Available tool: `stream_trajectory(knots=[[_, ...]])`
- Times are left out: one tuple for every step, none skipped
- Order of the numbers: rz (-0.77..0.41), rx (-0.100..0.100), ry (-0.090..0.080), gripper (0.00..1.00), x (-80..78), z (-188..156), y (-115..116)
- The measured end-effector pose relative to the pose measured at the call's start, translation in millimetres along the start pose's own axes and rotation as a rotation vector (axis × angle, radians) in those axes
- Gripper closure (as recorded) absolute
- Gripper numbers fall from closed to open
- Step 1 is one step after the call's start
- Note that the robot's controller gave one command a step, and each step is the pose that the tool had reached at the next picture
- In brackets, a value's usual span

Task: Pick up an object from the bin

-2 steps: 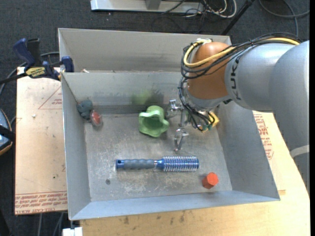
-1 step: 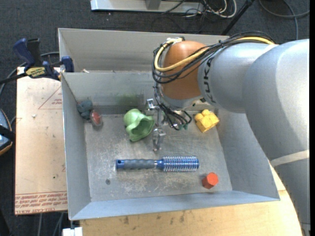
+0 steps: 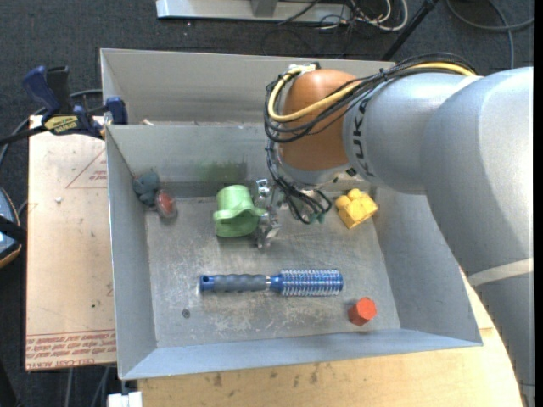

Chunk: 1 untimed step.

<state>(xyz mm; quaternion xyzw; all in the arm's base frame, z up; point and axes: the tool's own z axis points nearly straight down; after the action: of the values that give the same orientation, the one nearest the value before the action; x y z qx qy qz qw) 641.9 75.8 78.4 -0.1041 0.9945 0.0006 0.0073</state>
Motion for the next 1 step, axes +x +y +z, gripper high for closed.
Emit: stream_trajectory(knots=[[-0.082,0.001,0.002,1.0,9.7,-201.2,-18.8]])
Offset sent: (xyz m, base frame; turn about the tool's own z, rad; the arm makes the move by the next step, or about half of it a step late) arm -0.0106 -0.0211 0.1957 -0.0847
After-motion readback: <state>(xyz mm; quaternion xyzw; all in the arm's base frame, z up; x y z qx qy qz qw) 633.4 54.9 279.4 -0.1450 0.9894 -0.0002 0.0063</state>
